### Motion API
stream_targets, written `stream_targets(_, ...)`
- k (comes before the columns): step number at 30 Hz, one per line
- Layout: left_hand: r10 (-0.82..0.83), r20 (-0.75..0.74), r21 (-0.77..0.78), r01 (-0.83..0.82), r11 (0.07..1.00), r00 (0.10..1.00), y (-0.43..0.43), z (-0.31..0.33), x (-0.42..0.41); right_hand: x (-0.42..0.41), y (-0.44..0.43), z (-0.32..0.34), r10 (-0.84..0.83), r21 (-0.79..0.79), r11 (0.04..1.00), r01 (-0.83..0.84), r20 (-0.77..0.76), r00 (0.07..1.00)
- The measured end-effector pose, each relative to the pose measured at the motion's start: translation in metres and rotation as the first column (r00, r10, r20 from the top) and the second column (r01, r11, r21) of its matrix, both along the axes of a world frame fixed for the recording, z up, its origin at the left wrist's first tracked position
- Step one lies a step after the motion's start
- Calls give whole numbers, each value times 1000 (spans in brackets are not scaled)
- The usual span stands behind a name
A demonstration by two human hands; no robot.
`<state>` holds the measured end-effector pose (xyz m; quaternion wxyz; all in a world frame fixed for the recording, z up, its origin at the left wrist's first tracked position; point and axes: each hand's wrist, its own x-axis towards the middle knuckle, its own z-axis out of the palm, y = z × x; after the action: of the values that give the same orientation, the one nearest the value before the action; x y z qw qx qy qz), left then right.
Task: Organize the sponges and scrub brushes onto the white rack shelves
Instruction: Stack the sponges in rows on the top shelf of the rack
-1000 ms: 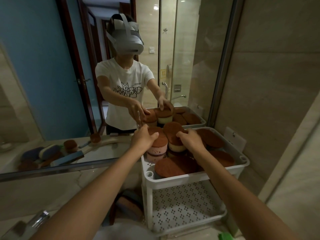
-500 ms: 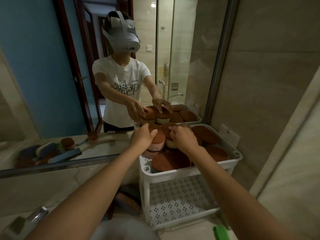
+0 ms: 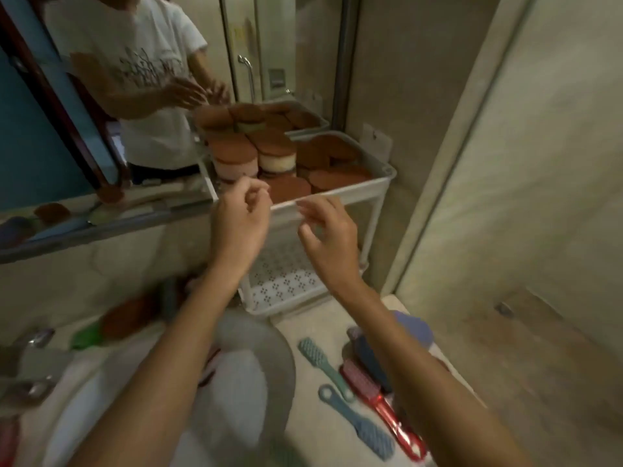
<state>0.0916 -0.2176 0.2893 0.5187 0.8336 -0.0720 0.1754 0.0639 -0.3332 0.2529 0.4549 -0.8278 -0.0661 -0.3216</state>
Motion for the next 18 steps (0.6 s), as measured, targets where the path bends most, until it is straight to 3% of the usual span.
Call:
stream_targets(5, -41, -290, -3, 42, 999, 956, -22, -95, -64, -82, -36, -116, -187, -65, 982, 175, -318, 930)
stream_targets(7, -100, -436, -31, 96, 995, 894, -28, -127, -81, -106, -61, -152, -286, -185, 957, 223, -477, 831)
stream_targets(9, -142, -572, 13, 182, 983, 808, -34, -156, -94, -120, -81, -179, -396, -369, 909, 193, -622, 676)
stream_targets(11, -142, -662, 54, 235, 970, 736, -38, -181, -106, -127, -89, -195, -503, -519, 846, 126, -696, 513)
stream_targets(12, -137, -694, 60, 247, 967, 707, -41, -190, -110, -127, -91, -199, -516, -547, 833, 89, -708, 481)
stream_targets(18, -156, -760, 28, 272, 962, 630, -45, -196, -118, -113, -95, -201, -517, -553, 829, 82, -703, 488)
